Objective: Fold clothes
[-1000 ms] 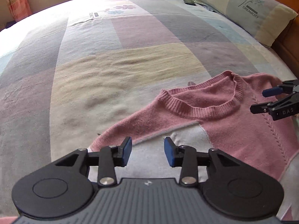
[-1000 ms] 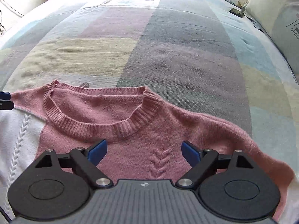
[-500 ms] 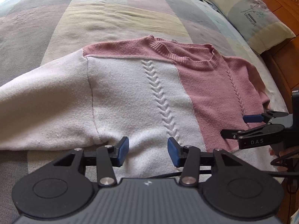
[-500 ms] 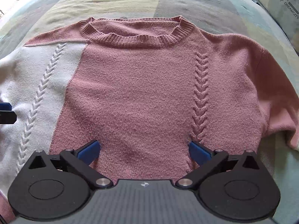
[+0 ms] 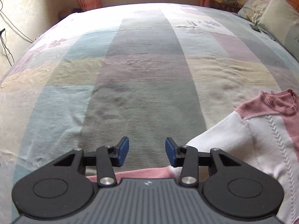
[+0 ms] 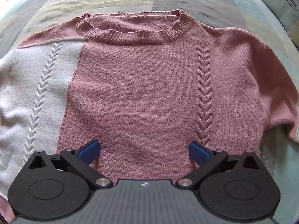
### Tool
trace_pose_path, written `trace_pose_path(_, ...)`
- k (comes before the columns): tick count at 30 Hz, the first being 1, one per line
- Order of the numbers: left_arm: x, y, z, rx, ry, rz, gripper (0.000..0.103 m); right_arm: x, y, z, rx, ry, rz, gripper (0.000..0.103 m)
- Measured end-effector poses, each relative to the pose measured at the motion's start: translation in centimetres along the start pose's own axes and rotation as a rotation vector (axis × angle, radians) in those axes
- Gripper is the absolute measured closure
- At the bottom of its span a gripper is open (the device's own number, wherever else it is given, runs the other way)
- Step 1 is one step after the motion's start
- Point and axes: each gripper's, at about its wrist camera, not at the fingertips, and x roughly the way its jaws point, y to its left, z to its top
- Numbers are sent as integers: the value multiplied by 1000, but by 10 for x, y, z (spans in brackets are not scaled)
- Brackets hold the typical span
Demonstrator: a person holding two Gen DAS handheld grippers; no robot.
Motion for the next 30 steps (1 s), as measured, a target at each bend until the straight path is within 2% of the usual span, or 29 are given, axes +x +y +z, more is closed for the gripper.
trace_pose_path(4,16,-2,-11,253,78,-53,63,1,2,3,1,8,-6,0)
trace_pose_path(6,25,-2,-15,324,112,-80,63,1,2,4,1,15,-9,0)
trace_pose_path(9,39,5,-18,331,186,-166,62,2,4,7,-10,26,-17,0)
trace_pose_path(12,44,12,-16,316,206,-209,58,1,8,10,-32,31,-25,0)
trace_pose_path(13,44,10,-15,322,216,-216,61,1,10,11,-42,31,-29,0)
trace_pose_path(14,43,9,-14,327,226,-222,69,0,12,11,-53,31,-34,0)
trace_pose_path(15,42,3,-15,368,229,-231,83,0,14,12,-65,29,-38,0)
trace_pose_path(17,38,-10,-18,450,232,-245,97,-4,19,15,-87,15,-44,0)
trace_pose_path(19,33,-13,-21,488,218,-238,98,-9,24,20,-97,-3,-33,0)
trace_pose_path(21,26,-9,-21,463,194,-222,98,-15,29,24,-110,-24,-20,0)
trace_pose_path(23,17,-1,-16,424,141,-162,98,-21,34,27,-128,-46,-10,0)
trace_pose_path(24,11,7,-12,381,105,-119,98,-24,37,28,-140,-57,-8,0)
trace_pose_path(27,3,25,3,273,49,-86,95,-33,46,30,-184,-86,-16,0)
trace_pose_path(29,1,24,4,274,31,-20,94,-33,52,34,-197,-92,-11,0)
trace_pose_path(30,1,25,4,264,30,-12,88,-31,54,35,-200,-89,-6,0)
